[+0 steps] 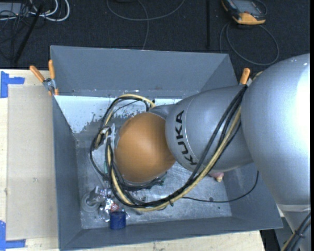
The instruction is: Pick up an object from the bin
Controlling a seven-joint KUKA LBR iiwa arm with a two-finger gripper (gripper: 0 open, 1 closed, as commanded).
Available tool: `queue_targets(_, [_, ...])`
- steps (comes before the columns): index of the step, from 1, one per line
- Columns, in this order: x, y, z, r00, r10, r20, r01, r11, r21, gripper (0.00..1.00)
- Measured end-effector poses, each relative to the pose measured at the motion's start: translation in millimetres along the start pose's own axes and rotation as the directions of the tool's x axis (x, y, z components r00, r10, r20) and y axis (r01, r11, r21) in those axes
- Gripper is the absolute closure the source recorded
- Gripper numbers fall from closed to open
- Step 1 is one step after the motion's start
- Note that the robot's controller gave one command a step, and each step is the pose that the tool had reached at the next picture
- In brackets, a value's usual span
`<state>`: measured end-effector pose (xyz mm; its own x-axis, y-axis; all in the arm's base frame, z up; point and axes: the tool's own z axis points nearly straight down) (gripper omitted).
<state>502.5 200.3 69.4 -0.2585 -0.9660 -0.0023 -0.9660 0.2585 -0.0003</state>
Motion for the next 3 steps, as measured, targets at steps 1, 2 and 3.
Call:
queue_targets(1, [-0.4,0.3,0.2,1.000,0.007,-0.001,-0.007,1.000,-0.002,0.00])
queue_targets(2, [-4.3,-1.7,-4.4,1.000,0.007,0.010,-0.007,1.000,0.005,1.00])
queue_targets(3, [-5.0,-1.5,-17.7,1.000,0.014,0.000,-0.014,1.000,-0.001,1.00])
